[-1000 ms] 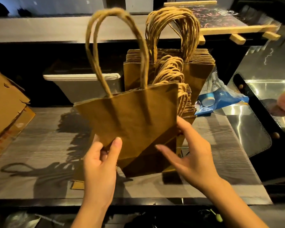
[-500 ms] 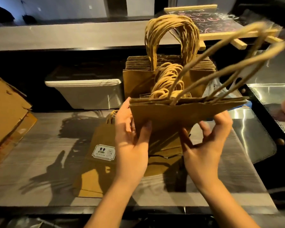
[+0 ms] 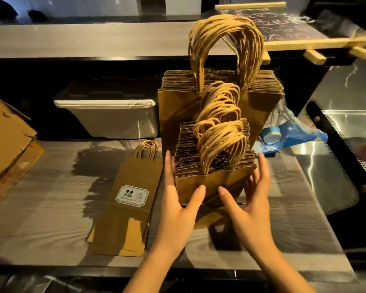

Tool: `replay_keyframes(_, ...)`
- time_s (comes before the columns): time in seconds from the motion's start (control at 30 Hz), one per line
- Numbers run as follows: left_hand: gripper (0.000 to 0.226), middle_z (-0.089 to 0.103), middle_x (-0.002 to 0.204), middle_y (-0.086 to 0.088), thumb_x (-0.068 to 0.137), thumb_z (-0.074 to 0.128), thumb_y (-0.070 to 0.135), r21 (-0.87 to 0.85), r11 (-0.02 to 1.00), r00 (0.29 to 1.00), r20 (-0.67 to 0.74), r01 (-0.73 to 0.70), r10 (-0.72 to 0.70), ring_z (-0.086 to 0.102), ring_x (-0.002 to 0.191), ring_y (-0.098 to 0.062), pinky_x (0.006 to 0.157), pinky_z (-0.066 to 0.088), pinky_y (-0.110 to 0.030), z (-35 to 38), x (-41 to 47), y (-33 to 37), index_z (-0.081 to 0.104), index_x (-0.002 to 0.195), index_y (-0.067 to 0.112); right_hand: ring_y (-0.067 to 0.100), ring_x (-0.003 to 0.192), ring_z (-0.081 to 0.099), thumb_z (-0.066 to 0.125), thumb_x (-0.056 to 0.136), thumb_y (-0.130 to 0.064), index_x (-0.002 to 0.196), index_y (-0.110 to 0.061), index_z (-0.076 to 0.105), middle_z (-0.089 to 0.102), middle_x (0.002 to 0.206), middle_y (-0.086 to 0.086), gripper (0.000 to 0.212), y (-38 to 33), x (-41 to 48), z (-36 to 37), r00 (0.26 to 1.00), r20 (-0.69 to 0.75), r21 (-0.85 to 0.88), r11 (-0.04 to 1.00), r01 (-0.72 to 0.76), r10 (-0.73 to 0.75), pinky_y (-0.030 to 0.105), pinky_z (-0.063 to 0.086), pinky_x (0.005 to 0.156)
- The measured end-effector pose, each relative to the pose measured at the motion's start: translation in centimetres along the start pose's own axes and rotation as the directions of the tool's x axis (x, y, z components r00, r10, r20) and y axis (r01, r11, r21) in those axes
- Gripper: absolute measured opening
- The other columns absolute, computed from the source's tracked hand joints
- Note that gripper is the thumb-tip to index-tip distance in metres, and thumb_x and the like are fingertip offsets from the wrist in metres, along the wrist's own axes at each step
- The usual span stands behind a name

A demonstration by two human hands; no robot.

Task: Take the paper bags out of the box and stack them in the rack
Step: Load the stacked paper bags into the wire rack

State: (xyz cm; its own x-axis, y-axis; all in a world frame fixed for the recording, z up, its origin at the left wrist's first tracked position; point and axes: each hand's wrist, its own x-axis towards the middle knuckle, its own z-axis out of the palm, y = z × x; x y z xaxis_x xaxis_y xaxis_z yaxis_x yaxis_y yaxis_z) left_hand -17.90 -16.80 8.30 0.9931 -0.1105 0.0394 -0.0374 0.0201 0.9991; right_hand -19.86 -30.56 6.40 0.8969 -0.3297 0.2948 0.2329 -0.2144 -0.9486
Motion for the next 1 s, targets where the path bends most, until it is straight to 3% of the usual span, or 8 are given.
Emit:
replay_keyframes(0.1, 0.082, 0.041, 0.13, 0.042, 0.082, 0.06, 0.034, -0.025, 0.999, 0.998, 0.063, 0.031, -0.029, 0.04, 0.122, 0.017, 0.104, 0.034, -0.014, -0.2, 0.4, 0.7, 0.008, 0.143, 0.05, 0.008, 0.139, 0.032, 0.067, 0.073, -0.039, 0.151, -0.029, 0.011, 0.032, 0.152, -0.007, 0.096, -0.7, 0.5, 0.1, 0.997, 0.071, -0.024, 0.999, -0.042, 0.044, 0.046, 0.031, 0.113)
replay_keyframes(0.23, 0.08, 0.045, 0.136, 0.032, 0.084, 0.066, 0.036, 0.015, 0.999, 0.988, 0.145, 0.052, -0.053, 0.042, 0.126, 0.008, 0.109, 0.034, -0.026, -1.6, 1.4, 1.1, 0.015, 0.144, 0.048, 0.011, 0.14, 0.031, 0.069, 0.071, -0.038, 0.151, -0.032, 0.01, 0.03, 0.153, -0.007, 0.1, -1.2, 0.5, -0.3, 0.992, 0.115, -0.02, 0.999, -0.049, 0.051, 0.049, 0.032, 0.112)
replay_keyframes(0.3, 0.075, 0.049, 0.123, 0.042, 0.088, 0.059, 0.022, 0.022, 0.996, 0.98, 0.178, 0.081, -0.084, 0.045, 0.118, 0.016, 0.098, 0.039, -0.01, -2.1, 1.4, 0.9, 0.016, 0.145, 0.042, 0.009, 0.14, 0.029, 0.067, 0.071, -0.035, 0.148, -0.038, 0.012, 0.028, 0.153, -0.013, 0.095, -2.0, 0.1, 0.0, 0.998, 0.05, 0.029, 0.999, -0.034, 0.033, 0.045, 0.029, 0.114)
replay_keyframes(0.4, 0.072, 0.047, 0.118, 0.049, 0.089, 0.054, 0.014, 0.052, 0.992, 0.971, 0.206, 0.117, -0.125, 0.043, 0.117, 0.019, 0.091, 0.038, -0.003, -2.9, 0.9, 0.4, 0.017, 0.141, 0.047, 0.012, 0.145, 0.019, 0.064, 0.077, -0.023, 0.147, -0.032, 0.013, 0.02, 0.155, -0.017, 0.087, -3.4, -1.0, 0.5, 0.981, -0.06, -0.025, 0.983, 0.181, -0.183, 0.033, 0.023, 0.117)
replay_keyframes(0.57, 0.057, 0.034, 0.139, 0.028, 0.089, 0.056, 0.018, 0.082, 0.961, 0.961, 0.058, 0.265, -0.27, 0.024, 0.135, 0.002, 0.112, 0.024, -0.03, -6.9, 0.7, -3.0, 0.035, 0.123, 0.059, 0.024, 0.145, 0.02, 0.061, 0.081, -0.008, 0.144, -0.026, 0.032, 0.016, 0.158, -0.004, 0.072, -4.9, -2.7, 2.4, 0.856, 0.202, -0.15, 0.849, 0.507, -0.476, 0.037, 0.029, 0.114)
replay_keyframes(0.7, 0.049, 0.047, 0.137, -0.008, 0.092, 0.052, 0.0, 0.009, 0.888, 0.866, -0.226, 0.46, -0.447, 0.044, 0.128, -0.021, 0.1, 0.043, -0.029, -11.0, -0.1, -6.4, 0.042, 0.135, 0.021, 0.01, 0.143, 0.024, 0.065, 0.085, -0.009, 0.142, -0.026, 0.036, 0.024, 0.156, -0.006, 0.066, -4.6, -3.5, 5.2, 0.8, 0.536, -0.085, 0.925, 0.37, -0.27, 0.017, 0.023, 0.112)
replay_keyframes(0.8, 0.045, 0.055, 0.13, -0.008, 0.095, 0.053, 0.012, 0.287, 0.76, 0.797, -0.382, 0.583, -0.467, 0.049, 0.125, -0.025, 0.095, 0.041, -0.03, -14.0, -1.8, -8.3, 0.041, 0.139, 0.011, -0.007, 0.142, 0.011, 0.062, 0.09, -0.017, 0.142, -0.048, 0.023, 0.011, 0.154, -0.028, 0.072, -2.8, -4.1, 7.5, 0.662, 0.748, -0.136, 0.966, 0.219, -0.045, 0.007, 0.013, 0.111)
replay_keyframes(1.0, 0.063, 0.045, 0.143, -0.011, 0.094, 0.052, 0.025, 0.451, 0.614, 0.761, -0.401, 0.648, -0.509, 0.042, 0.131, -0.027, 0.103, 0.035, -0.034, -17.0, -4.3, -10.7, 0.024, 0.149, 0.016, -0.003, 0.137, 0.025, 0.072, 0.083, -0.019, 0.137, -0.045, 0.022, 0.029, 0.147, -0.02, 0.078, 2.7, -5.9, 12.1, 0.584, 0.722, -0.269, 0.928, -0.257, 0.371, 0.02, 0.02, 0.115)
